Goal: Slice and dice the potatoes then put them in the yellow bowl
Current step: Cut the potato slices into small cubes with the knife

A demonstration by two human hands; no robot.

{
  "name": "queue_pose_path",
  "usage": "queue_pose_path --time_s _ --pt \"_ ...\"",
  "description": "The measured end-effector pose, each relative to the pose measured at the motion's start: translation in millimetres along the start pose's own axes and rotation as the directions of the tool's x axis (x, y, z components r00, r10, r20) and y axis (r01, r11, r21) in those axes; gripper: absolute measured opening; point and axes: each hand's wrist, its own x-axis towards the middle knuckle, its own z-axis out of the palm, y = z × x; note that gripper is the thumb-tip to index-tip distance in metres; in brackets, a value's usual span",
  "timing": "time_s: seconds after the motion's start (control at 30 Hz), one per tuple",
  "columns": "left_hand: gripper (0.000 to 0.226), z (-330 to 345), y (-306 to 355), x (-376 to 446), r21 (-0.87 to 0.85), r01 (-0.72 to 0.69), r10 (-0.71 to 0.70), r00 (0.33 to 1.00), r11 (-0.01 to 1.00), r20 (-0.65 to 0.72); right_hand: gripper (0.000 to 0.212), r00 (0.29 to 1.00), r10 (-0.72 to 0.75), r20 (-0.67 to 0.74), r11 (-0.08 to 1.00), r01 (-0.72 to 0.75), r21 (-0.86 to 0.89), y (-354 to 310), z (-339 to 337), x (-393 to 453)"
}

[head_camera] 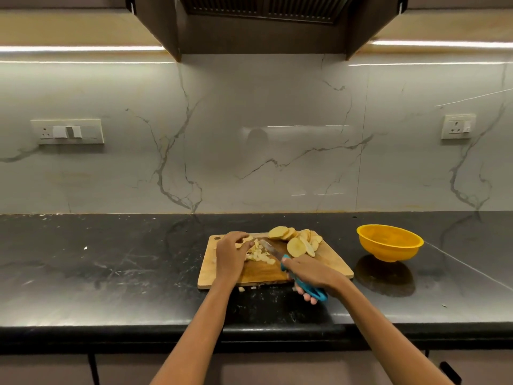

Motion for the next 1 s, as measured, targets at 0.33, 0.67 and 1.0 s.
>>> queue_pose_path --time_s 0.33,0.67,1.0 --pt "0.014 4 -19 23 0.026 0.031 -0.032 0.998 0.999 0.053 0.040 0.991 -0.127 0.044 0.992 0.126 0.025 3 -13 11" --pt "0.033 13 -2 6 0.042 -0.199 0.159 0.877 0.979 0.454 0.039 0.934 -0.274 -0.230 0.941 0.310 0.134 3 -12 52" --pt "0.019 18 -27 40 0.254 -0.196 0.093 0.926 0.947 0.365 0.035 0.789 -0.329 -0.519 0.806 0.521 0.280 2 -27 90"
